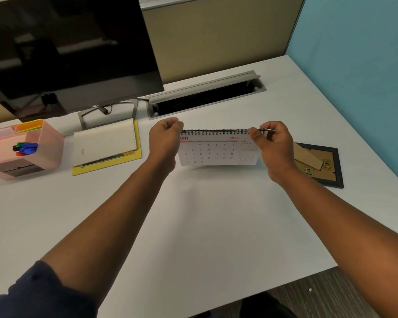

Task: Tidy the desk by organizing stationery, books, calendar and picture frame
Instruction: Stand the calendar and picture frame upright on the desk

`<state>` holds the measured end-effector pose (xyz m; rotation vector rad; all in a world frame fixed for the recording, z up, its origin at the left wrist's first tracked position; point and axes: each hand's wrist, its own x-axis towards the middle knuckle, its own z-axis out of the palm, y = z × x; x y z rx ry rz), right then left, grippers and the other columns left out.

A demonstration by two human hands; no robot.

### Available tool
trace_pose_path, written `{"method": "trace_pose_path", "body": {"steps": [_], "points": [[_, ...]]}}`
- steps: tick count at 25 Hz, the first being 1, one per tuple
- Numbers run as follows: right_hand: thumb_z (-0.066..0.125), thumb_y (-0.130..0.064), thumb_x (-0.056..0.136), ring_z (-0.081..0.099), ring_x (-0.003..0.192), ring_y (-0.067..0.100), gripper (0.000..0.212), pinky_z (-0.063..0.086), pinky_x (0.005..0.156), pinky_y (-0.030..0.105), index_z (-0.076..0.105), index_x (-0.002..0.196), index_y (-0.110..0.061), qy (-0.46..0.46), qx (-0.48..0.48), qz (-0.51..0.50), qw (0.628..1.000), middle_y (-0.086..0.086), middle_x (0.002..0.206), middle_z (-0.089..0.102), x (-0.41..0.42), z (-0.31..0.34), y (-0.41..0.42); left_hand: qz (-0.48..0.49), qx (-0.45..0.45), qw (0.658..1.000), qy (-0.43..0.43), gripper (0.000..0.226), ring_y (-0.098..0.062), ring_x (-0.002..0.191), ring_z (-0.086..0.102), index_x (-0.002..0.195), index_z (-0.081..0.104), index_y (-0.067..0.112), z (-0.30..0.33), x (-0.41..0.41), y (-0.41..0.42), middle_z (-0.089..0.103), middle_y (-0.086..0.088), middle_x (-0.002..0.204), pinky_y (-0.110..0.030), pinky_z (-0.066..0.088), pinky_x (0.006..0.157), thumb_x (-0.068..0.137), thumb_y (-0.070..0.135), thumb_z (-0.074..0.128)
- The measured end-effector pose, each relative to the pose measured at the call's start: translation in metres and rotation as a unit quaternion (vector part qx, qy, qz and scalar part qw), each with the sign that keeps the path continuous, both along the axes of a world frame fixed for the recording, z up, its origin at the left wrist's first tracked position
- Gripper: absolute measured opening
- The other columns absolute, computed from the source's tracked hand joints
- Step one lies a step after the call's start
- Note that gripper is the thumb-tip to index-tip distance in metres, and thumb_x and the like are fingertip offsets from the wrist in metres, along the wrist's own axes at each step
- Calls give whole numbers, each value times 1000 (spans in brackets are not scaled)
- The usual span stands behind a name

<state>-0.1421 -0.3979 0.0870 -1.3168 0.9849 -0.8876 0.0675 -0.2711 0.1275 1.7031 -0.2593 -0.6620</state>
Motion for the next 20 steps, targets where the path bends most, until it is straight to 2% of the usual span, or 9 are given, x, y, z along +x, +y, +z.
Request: {"method": "trace_pose_path", "body": {"steps": [2,3,5,7,10,12,14,17,20], "points": [[77,-30,87,68,86,18,29,55,67,25,53,98,-17,-14,5,-14,1000,1,83,63,1,3,-2,-17,-8,999,-29,30,-13,97,56,129,56,15,-5,1,0,62,0,116,-24,49,70,101,23,58],[76,-30,87,68,86,17,29,54,66,23,53,99,-17,-16,8,-20,1000,0,83,63,2,5,-3,-24,-5,999,-41,30,-13,99,55,129,52,15,-9,1,0,61,-1,117,-25,49,72,101,27,57],[75,-33,88,68,86,16,30,54,66,22,53,100,-17,-10,3,-28,1000,0,85,65,4,9,-6,-33,8,998,-49,28,-16,95,54,114,49,13,-16,4,0,64,-5,106,-26,47,72,101,37,56],[71,-34,92,67,84,13,28,53,65,20,54,105,-16,4,-5,-33,999,0,84,66,7,11,-8,-48,12,998,-36,39,-18,93,60,101,47,10,-24,11,-2,70,-8,100,-24,48,70,99,49,55],[61,-27,99,68,85,11,19,53,63,16,53,112,-16,29,-24,-34,999,4,88,68,8,8,-6,-89,13,995,-46,47,-19,93,67,99,57,4,-27,17,-4,75,-4,103,-23,50,69,101,50,50],[59,-24,100,69,90,13,16,54,65,17,53,113,-17,35,-28,-38,998,6,92,69,6,4,-5,-98,14,994,-53,43,-17,94,66,104,54,4,-29,18,-4,74,-2,106,-24,50,71,103,46,46],[57,-23,101,69,89,13,14,54,65,17,53,113,-18,33,-27,-38,998,7,94,70,3,0,-6,-105,9,994,-43,31,-17,95,64,107,46,11,-31,16,-3,70,-3,113,-27,51,74,105,42,43],[58,-21,100,71,90,17,9,57,70,25,55,108,-25,22,-12,-27,999,4,92,71,1,0,-12,-168,31,984,-53,33,-22,107,60,127,49,25,-36,13,-1,62,-1,126,-36,49,80,105,46,38],[58,-21,101,69,94,17,12,60,79,33,55,103,-32,17,14,-27,999,1,95,71,0,3,-17,-178,32,980,-78,35,-21,111,60,123,50,21,-37,9,0,63,-3,122,-23,49,73,107,46,31]]}}
